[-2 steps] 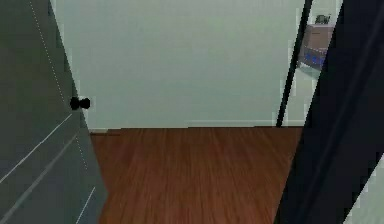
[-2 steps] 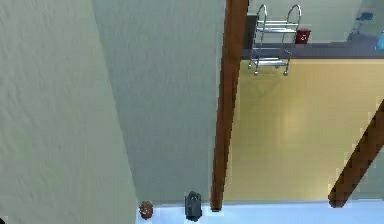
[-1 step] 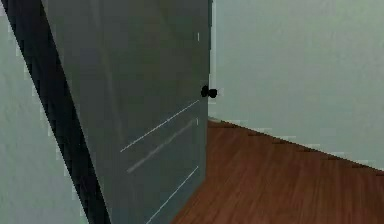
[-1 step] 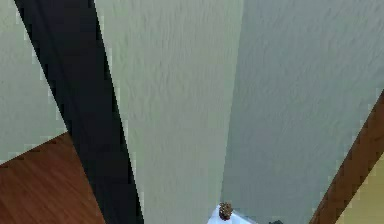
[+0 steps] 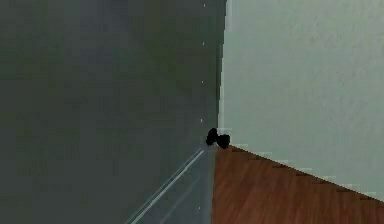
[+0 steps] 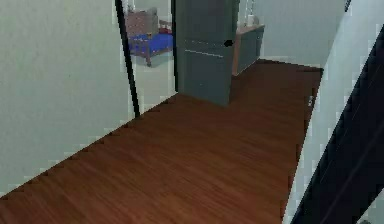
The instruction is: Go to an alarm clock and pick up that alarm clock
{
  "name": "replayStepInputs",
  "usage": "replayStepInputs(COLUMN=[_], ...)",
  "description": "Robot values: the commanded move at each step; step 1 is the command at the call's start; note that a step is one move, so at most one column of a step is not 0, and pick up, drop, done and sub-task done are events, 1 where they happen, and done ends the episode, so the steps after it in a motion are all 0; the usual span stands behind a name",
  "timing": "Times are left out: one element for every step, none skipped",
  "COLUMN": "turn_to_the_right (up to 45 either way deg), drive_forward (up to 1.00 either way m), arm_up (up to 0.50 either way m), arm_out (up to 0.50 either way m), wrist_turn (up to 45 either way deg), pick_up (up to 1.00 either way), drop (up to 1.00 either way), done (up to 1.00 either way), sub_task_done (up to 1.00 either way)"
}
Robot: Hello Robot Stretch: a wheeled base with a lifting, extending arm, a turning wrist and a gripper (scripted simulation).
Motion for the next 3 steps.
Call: replayStepInputs(turn_to_the_right=[45.0,21.0,0.0], drive_forward=[0.00,0.00,0.50], arm_up=[0.00,0.00,0.00], arm_out=[0.00,0.00,0.00], wrist_turn=[0.0,0.0,0.0], pick_up=[0.00,0.00,0.00], drop=[0.00,0.00,0.00], done=[0.00,0.00,0.00], sub_task_done=[0.00,0.00,0.00])
